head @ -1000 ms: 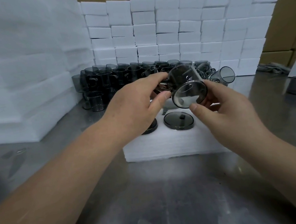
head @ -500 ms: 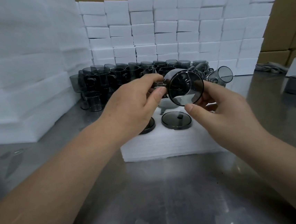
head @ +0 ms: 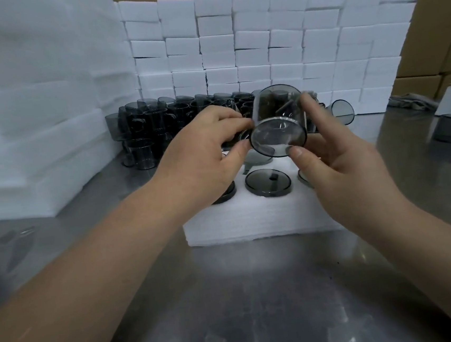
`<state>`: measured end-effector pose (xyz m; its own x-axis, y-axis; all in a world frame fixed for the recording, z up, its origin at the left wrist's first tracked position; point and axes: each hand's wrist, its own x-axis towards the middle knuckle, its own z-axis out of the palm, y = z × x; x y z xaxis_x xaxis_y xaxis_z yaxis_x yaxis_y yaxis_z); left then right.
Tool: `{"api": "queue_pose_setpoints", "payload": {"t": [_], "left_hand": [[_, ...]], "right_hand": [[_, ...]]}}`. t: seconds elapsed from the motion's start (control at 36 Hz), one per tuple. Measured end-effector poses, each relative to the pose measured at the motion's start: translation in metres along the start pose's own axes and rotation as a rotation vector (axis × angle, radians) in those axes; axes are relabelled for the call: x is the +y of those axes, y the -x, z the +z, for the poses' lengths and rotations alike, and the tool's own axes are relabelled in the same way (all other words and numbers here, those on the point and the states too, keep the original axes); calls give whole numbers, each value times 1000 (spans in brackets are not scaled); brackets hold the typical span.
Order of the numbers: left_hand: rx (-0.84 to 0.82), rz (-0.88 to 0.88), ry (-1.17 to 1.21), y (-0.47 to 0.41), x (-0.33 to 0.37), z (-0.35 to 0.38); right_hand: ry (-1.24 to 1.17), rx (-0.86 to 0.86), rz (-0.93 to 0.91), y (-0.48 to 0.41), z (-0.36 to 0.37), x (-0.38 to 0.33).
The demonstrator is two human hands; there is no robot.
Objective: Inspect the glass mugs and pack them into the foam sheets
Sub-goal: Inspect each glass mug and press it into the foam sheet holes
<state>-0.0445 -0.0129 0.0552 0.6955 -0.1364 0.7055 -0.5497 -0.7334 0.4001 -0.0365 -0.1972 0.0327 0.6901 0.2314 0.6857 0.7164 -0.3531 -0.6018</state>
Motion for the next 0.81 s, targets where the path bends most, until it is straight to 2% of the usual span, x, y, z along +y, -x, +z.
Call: {"api": "queue_pose_setpoints", "payload": {"t": [0.22,0.42,0.53,0.81], "left_hand": [[-10,-89,140,-1,9,-2],[-87,-259,356,-2,19,-5],[-125,-261,390,-1,19,-3],[-140,-291,401,-3,13,-3]], "right_hand": [[139,10,-52,0,-2,4],[251,47,-118,0,-1,3],[258,64,-131,1,0,1],[163,-46,-114,4,-1,-6]]}}
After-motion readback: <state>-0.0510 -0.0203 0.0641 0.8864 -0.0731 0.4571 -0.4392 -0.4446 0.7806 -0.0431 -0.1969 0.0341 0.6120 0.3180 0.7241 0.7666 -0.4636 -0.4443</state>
